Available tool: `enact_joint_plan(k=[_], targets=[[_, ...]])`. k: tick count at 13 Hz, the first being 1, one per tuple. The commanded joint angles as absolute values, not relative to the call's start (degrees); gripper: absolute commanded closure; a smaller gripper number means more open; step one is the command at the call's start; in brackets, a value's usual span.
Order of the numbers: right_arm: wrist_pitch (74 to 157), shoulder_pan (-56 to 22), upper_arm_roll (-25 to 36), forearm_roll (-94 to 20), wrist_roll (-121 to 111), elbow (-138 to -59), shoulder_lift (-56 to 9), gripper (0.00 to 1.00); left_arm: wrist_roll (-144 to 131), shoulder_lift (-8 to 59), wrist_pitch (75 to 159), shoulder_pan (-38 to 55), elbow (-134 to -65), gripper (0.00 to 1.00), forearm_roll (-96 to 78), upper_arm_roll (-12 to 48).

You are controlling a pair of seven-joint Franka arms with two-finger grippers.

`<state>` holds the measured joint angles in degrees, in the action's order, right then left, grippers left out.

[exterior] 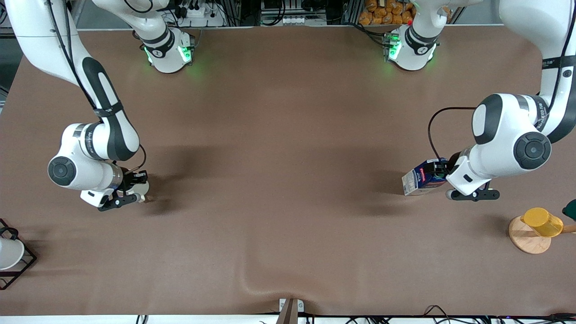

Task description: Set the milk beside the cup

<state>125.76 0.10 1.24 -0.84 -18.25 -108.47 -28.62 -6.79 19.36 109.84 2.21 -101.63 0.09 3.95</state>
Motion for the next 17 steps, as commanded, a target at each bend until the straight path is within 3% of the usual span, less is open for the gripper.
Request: enact_joint_plan(k=[1, 8, 11, 17], targets=[[125.2, -0.8, 1.0, -0.9, -13.5, -106.1, -28.4, 1.00, -7.6, 19.3, 110.5, 2.2, -102.0, 0.00, -0.2, 4.1], [124.3, -10.6, 0.9, -1.2, 11.0, -99.2, -31.5, 1.00, -7.7, 19.8, 110.5, 2.3, -102.0, 0.02, -0.1, 4.1], [117.7, -14.5, 0.9, -8.9, 19.6, -92.6, -34.8, 1.00, -7.7, 20.0, 110.5, 2.2, -101.7, 0.07, -0.1, 4.1], [117.0, -26.0, 0.9, -10.5, 47.0, -84.7, -40.0, 1.00, -7.7, 20.2, 110.5, 2.5, -101.8, 0.25, 0.1, 4.1]])
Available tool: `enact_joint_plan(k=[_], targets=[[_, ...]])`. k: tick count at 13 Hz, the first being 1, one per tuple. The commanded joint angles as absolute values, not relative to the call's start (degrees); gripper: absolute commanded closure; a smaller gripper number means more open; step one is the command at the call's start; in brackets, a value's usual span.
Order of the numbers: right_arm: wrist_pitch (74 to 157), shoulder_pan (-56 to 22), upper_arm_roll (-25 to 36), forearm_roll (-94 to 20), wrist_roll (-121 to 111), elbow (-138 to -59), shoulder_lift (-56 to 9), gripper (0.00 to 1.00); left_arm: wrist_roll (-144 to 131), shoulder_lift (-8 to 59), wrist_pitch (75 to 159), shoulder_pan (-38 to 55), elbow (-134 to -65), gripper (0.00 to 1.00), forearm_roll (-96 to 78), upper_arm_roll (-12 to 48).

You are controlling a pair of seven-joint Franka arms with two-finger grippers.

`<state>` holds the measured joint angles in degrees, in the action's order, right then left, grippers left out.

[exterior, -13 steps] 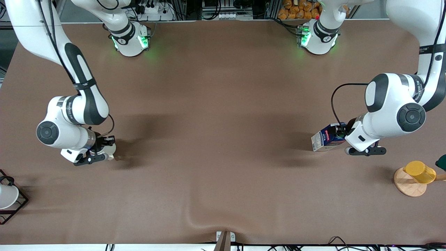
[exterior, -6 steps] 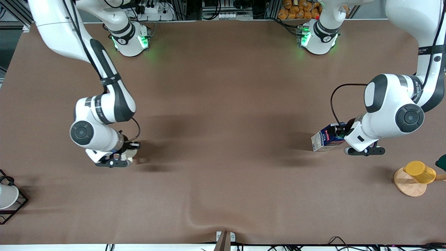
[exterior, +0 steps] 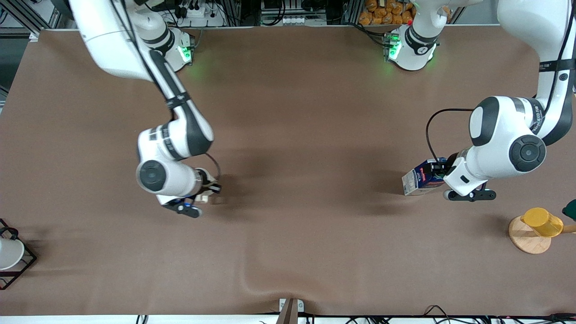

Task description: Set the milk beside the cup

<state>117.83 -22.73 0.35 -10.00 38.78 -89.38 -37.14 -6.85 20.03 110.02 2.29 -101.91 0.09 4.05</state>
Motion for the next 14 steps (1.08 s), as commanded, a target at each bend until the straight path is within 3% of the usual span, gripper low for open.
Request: enact_joint_plan(k=[1, 4, 8, 14], targets=[[117.0, -28.0, 0.9, -10.5, 52.4, -82.4, -41.4, 1.00, -7.7, 20.3, 110.5, 2.5, -101.8, 0.27, 0.1, 4.1], [118.1, -31.7, 0.9, -10.5, 64.2, -77.4, -44.6, 1.00, -7.7, 20.6, 110.5, 2.5, -101.7, 0.33, 0.2, 4.1], [125.7, -35.9, 0.9, -10.5, 73.8, -75.8, -47.4, 1.00, -7.7, 20.6, 110.5, 2.6, -101.6, 0.39, 0.3, 4.1], [125.8, -38.1, 0.8, -11.2, 79.4, -73.1, -49.0, 0.98, -7.6, 20.6, 110.4, 3.3, -101.4, 0.52, 0.4, 4.1]])
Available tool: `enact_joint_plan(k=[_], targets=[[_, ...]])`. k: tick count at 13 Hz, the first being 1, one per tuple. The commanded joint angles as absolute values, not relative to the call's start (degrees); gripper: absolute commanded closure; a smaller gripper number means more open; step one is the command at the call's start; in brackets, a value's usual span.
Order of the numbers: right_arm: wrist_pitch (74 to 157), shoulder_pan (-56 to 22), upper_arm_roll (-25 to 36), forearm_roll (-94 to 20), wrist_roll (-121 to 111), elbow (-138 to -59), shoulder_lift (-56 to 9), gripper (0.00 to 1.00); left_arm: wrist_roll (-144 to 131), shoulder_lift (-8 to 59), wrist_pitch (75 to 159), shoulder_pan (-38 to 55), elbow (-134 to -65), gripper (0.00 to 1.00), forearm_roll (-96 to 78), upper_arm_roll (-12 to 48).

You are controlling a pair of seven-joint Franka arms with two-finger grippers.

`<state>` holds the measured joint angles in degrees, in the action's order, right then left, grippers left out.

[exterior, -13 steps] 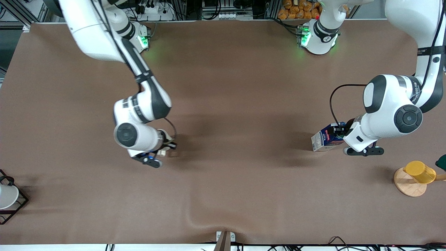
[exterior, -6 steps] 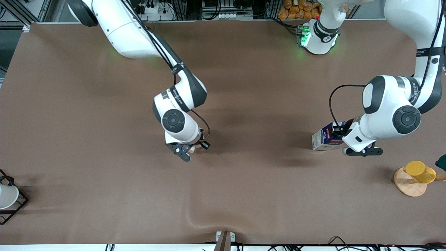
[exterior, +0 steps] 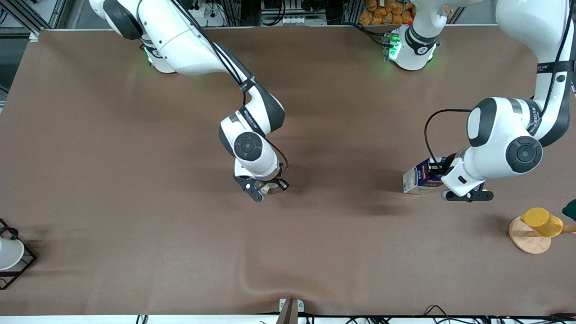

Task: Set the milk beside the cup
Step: 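Set the white mug down at table center with the right gripper, then carry the milk carton toward the mug while the right gripper withdraws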

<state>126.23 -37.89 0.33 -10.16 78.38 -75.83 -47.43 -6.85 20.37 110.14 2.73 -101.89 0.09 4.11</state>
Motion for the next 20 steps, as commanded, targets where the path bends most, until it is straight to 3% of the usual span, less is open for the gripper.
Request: enact_joint_plan(k=[1, 2, 3, 6, 10, 13, 20], targets=[[125.7, -38.1, 0.8, -11.2, 79.5, -73.1, -49.0, 0.48, -7.6, 20.6, 110.4, 3.3, -101.4, 0.54, 0.4, 4.1], [125.6, -38.1, 0.8, -11.2, 79.5, -73.1, -49.0, 0.03, -7.7, 20.5, 110.4, 3.3, -101.4, 0.56, 0.4, 4.1], [125.4, -38.5, 0.8, -11.2, 79.4, -73.1, -48.6, 0.00, -7.7, 20.6, 110.4, 3.4, -101.4, 0.59, 0.6, 4.1], [124.2, -38.1, 0.6, -11.2, 78.9, -73.0, -47.0, 0.00, -7.7, 20.5, 110.2, 3.5, -101.3, 0.63, 0.6, 4.1], [110.3, -34.9, 0.5, -11.4, 73.8, -64.7, -46.1, 0.00, -7.7, 19.7, 109.7, 4.7, -100.2, 0.64, 0.6, 4.6], [102.8, -30.2, 0.8, -12.1, 56.2, -64.9, -41.5, 0.00, -8.8, 18.7, 106.4, 5.3, -97.8, 0.64, 0.2, 7.1], [94.7, -15.8, 1.2, -11.3, 19.3, -78.1, -29.2, 0.00, -19.8, 17.7, 105.2, 5.7, -96.9, 0.64, 0.6, 15.9]])
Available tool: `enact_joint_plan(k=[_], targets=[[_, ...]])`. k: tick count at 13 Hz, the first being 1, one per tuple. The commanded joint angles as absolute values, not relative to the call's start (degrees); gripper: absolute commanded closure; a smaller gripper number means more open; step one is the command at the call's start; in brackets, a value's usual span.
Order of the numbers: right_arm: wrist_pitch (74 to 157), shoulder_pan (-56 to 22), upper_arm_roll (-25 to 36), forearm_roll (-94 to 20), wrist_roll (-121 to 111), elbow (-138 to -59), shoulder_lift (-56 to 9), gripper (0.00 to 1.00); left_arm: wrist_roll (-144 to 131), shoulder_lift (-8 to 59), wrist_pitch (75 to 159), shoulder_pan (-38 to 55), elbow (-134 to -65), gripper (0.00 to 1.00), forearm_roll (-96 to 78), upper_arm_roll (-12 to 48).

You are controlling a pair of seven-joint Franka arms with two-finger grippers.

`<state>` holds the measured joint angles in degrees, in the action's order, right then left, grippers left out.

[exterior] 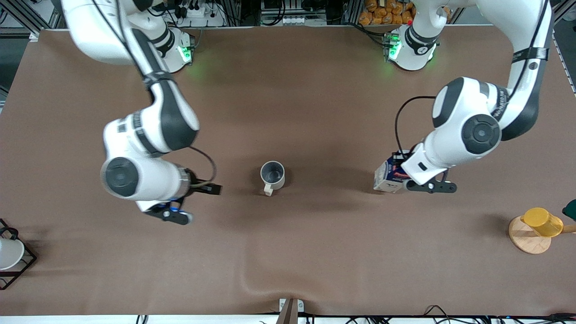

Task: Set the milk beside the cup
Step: 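Carry the milk carton toward the mug while the right gripper withdraws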

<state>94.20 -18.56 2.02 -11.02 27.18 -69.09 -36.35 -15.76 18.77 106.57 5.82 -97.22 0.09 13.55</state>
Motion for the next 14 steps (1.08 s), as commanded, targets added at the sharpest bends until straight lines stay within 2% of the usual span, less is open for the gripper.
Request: enact_joint_plan(k=[1, 3, 6, 8, 12, 14], targets=[[95.6, -14.1, 1.2, -10.1, 14.5, -82.3, -26.1, 0.00, -21.7, 17.8, 105.1, 5.7, -96.5, 0.64, 0.8, 17.1], [97.3, -9.3, 1.2, -8.9, 5.7, -88.5, -21.3, 0.00, -22.3, 17.7, 105.0, 5.7, -96.1, 0.64, 0.7, 19.3], [96.6, -4.4, 1.2, -5.1, -4.4, -91.0, -18.0, 0.00, -28.6, 17.8, 105.1, 5.8, -95.9, 0.65, 0.7, 23.6], [96.5, -4.0, 1.2, -2.3, -6.8, -92.7, -14.3, 0.00, -34.7, 18.4, 105.1, 7.9, -94.9, 0.65, 0.8, 26.7], [93.4, -2.5, 1.2, 0.8, -12.4, -92.7, -8.0, 0.00, -46.7, 21.9, 105.2, 17.0, -92.0, 0.65, 0.4, 26.7], [91.5, -1.9, 1.3, 1.5, -12.8, -92.6, -5.6, 0.00, -53.0, 24.8, 105.2, 20.4, -88.4, 0.65, 0.2, 26.7]])
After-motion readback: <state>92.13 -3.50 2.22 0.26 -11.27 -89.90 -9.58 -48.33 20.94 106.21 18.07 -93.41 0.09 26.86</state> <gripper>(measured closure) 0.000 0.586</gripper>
